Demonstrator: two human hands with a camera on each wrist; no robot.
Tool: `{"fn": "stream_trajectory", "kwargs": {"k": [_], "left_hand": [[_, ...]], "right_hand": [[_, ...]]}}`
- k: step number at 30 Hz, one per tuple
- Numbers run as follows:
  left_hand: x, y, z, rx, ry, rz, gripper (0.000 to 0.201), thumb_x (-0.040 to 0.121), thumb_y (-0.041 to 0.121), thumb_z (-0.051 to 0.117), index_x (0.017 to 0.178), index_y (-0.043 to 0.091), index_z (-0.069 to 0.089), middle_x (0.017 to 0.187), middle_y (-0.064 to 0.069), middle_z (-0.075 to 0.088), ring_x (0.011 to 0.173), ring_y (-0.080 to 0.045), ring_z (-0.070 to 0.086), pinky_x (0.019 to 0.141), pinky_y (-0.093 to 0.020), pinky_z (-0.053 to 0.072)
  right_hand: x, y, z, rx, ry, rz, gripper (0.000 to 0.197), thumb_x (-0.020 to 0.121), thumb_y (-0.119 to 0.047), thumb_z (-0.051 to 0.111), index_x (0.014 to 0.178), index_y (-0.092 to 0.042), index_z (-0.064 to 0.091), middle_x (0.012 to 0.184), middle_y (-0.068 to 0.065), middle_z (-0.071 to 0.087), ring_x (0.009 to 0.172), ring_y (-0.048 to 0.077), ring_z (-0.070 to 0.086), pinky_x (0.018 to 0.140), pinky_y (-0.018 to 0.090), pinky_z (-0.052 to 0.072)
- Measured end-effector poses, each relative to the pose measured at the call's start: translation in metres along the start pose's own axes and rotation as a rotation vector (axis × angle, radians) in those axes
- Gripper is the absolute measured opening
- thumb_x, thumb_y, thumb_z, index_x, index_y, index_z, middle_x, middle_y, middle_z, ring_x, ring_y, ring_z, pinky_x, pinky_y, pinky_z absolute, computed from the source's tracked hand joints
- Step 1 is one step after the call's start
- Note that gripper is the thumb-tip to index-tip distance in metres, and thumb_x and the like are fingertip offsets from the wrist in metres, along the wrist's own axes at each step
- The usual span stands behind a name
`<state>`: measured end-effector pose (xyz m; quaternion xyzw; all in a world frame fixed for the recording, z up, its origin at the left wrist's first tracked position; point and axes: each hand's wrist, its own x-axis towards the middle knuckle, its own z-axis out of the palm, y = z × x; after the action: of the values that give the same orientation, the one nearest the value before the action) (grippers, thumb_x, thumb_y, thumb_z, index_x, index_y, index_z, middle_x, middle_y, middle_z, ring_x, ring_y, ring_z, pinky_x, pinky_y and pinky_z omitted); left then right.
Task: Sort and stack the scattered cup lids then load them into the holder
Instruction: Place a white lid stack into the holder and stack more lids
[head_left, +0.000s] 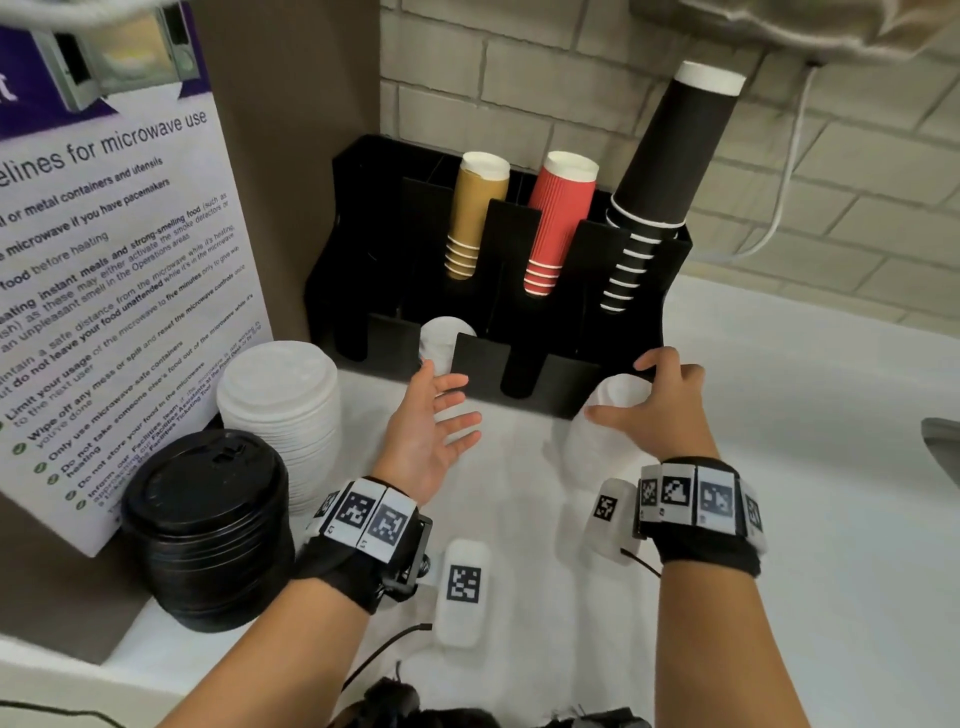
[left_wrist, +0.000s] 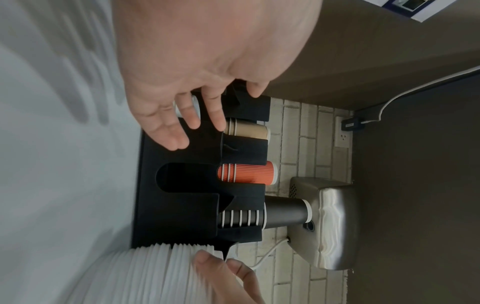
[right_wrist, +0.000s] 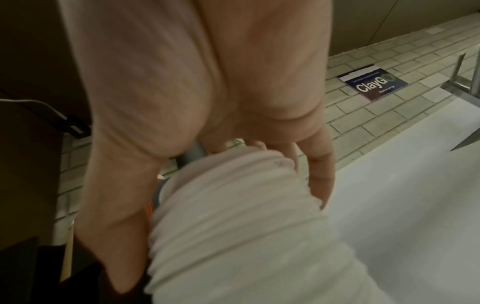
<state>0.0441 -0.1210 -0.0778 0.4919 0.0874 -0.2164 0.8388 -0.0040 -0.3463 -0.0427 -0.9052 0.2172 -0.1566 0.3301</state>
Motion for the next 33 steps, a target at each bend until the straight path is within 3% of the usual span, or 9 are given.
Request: {"fn": "stream_trajectory", "kwargs": {"k": [8,12,15,17,20,22,25,29,33], "left_hand": [[-0.003,-0.002,-0.001,-0.003,0.021,0.004,0.043,0.101,0.05,0.038,0.106,0.017,0.065,0.115,-0.003,0.054,0.099,-0.023,0.061,0.074,-0.031,0.051],[-0.006,-0.004,0.003,0.021,-0.039,0.023,0.038,0.099,0.05,0.043,0.108,0.021,0.066,0.119,-0.002,0.057,0.099,-0.022,0.064,0.074,-0.031,0.053],[-0.01,-0.006,0.011,0.033,-0.2,0.008,0.046,0.089,0.06,0.047,0.123,0.033,0.061,0.127,-0.002,0.06,0.101,-0.022,0.068,0.082,-0.037,0.057],[-0.012,-0.008,0.016,0.006,-0.3,-0.008,0.062,0.08,0.067,0.047,0.134,0.038,0.053,0.127,-0.003,0.063,0.104,-0.023,0.068,0.087,-0.044,0.057],[-0.013,-0.007,0.02,-0.087,-0.369,-0.026,0.069,0.082,0.068,0.043,0.14,0.032,0.048,0.133,-0.009,0.062,0.118,-0.026,0.063,0.087,-0.049,0.056],[-0.013,-0.005,0.018,-0.112,-0.359,-0.022,0.068,0.086,0.066,0.04,0.14,0.025,0.049,0.133,-0.013,0.061,0.117,-0.026,0.063,0.085,-0.047,0.056],[-0.01,-0.005,0.013,-0.078,-0.334,-0.014,0.065,0.092,0.065,0.035,0.136,0.021,0.054,0.131,-0.013,0.063,0.12,-0.028,0.062,0.092,-0.049,0.053],[-0.008,-0.005,0.011,-0.067,-0.305,-0.019,0.07,0.084,0.066,0.041,0.135,0.021,0.054,0.129,-0.013,0.064,0.118,-0.027,0.063,0.092,-0.048,0.054],[-0.007,-0.006,0.013,-0.068,-0.273,0.027,0.068,0.081,0.067,0.043,0.133,0.023,0.055,0.125,-0.011,0.067,0.111,-0.024,0.067,0.079,-0.042,0.058]], "right_hand": [[-0.001,-0.001,-0.003,0.027,0.058,-0.045,0.068,0.065,-0.018,0.086,0.118,-0.015,0.043,0.116,0.004,0.03,0.09,0.021,0.043,0.074,0.027,0.038],[-0.005,-0.019,-0.012,0.093,0.06,-0.161,0.062,0.062,-0.02,0.087,0.109,-0.021,0.045,0.114,0.001,0.036,0.091,0.011,0.042,0.068,0.009,0.034],[-0.015,-0.046,-0.004,0.197,-0.1,-0.289,0.063,0.06,-0.026,0.088,0.108,-0.025,0.047,0.113,-0.001,0.044,0.099,0.006,0.045,0.076,0.0,0.034],[-0.024,-0.061,0.008,0.255,-0.254,-0.334,0.064,0.06,-0.029,0.088,0.111,-0.027,0.048,0.114,-0.001,0.049,0.105,0.006,0.047,0.084,0.006,0.037],[-0.035,-0.072,0.022,0.33,-0.402,-0.344,0.059,0.064,-0.031,0.087,0.111,-0.03,0.052,0.11,-0.01,0.057,0.105,0.008,0.055,0.087,0.028,0.049],[-0.037,-0.073,0.026,0.344,-0.439,-0.363,0.056,0.067,-0.033,0.085,0.112,-0.033,0.054,0.111,-0.015,0.059,0.105,0.002,0.056,0.088,0.027,0.051],[-0.034,-0.07,0.026,0.316,-0.497,-0.39,0.056,0.071,-0.033,0.082,0.121,-0.03,0.057,0.12,-0.012,0.061,0.113,0.005,0.056,0.095,0.032,0.05],[-0.032,-0.07,0.024,0.305,-0.536,-0.418,0.058,0.073,-0.027,0.082,0.126,-0.027,0.059,0.124,-0.01,0.06,0.117,0.007,0.055,0.098,0.034,0.05],[-0.032,-0.074,0.029,0.277,-0.485,-0.435,0.06,0.065,-0.032,0.086,0.119,-0.03,0.06,0.116,-0.01,0.062,0.11,0.007,0.057,0.092,0.026,0.051]]}}
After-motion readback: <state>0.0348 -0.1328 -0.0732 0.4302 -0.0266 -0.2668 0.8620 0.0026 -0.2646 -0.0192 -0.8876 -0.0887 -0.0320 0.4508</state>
